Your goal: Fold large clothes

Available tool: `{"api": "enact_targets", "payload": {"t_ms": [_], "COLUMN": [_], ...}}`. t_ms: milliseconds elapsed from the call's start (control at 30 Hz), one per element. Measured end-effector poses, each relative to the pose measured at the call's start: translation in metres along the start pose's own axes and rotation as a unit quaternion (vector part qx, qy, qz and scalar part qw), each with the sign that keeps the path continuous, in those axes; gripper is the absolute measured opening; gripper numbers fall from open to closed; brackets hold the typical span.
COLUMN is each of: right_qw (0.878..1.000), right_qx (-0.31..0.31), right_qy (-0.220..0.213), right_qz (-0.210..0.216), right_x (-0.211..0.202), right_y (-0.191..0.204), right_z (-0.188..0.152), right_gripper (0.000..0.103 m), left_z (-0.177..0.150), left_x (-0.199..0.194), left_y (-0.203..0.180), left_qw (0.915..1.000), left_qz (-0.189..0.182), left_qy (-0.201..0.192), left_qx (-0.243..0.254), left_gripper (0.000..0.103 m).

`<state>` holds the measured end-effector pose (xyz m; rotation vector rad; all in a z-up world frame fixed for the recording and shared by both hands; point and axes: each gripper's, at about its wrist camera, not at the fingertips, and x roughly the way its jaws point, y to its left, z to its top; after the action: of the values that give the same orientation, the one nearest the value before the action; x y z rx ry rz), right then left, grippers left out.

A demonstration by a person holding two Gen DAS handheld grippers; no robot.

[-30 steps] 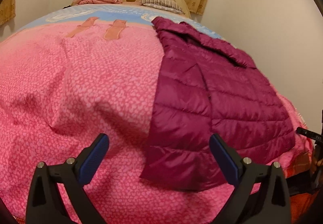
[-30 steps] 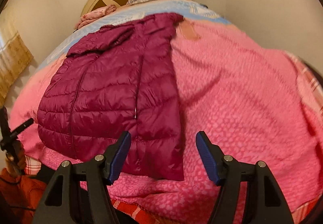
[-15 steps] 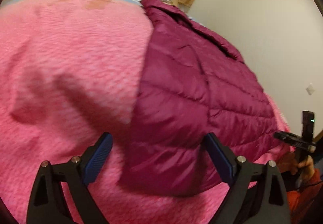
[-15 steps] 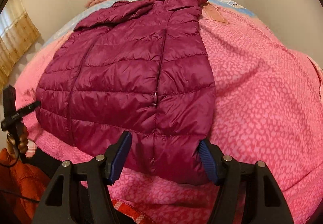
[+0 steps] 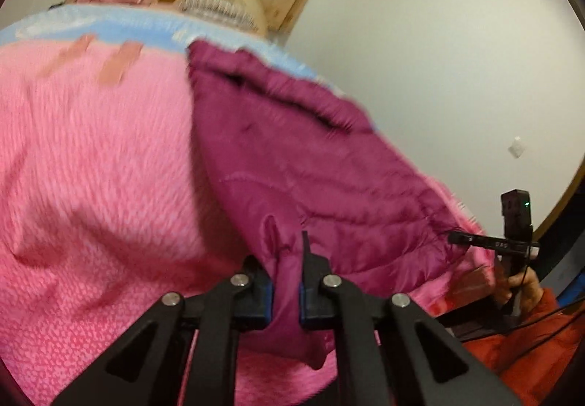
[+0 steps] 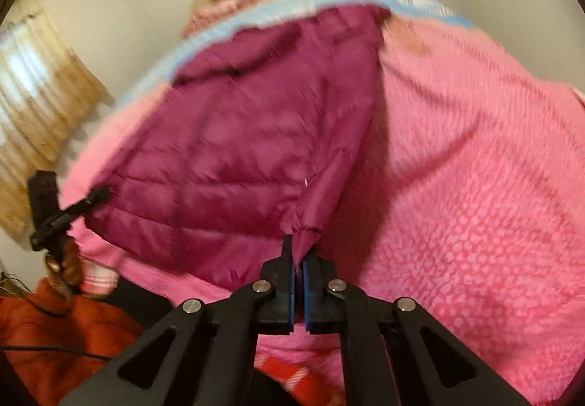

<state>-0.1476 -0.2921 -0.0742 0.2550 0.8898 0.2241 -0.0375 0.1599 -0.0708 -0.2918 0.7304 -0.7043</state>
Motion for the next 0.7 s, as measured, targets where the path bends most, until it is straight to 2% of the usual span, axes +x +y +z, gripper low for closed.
{"api": "enact_targets", "payload": {"t_ms": [133,233,433,533,700], "right_qw": [0.998,0.996,0.989,0.985,0.98], "right_qx": [0.011,0.01,0.034,0.042,0.048], "right_qy": [-0.058,-0.078,-0.121,-0.142,-0.17], "right_qz": [0.038,0.049,0.08,0.088,0.092], "right_x": [-0.043,-0.064,-0.103,-0.113,-0.114], "right_y": [0.007,0.011,0.009,0.003,-0.009], "right_z": [0.009,0.011,0.008,0.024,0.086], "right_gripper": [0.002,0.002,0.002,0.002,0.002], "left_z": [0.014,0.019,0.036,0.057,0.107], "left_x": [-0.033,-0.054,-0.071,-0.071,-0.054], "left_y": [-0.031,-0.046,-0.058,-0.056,-0.038], "left_qw": [0.998,0.9949,0.9906,0.9922,0.9945], "left_qz": [-0.021,-0.034,-0.064,-0.04,0.001], "left_qy": [-0.039,-0.057,-0.095,-0.107,-0.104], "left_qx": [0.044,0.076,0.075,0.048,-0.002], "left_gripper": [0.01,0.01,0.01,0.01,0.01]}}
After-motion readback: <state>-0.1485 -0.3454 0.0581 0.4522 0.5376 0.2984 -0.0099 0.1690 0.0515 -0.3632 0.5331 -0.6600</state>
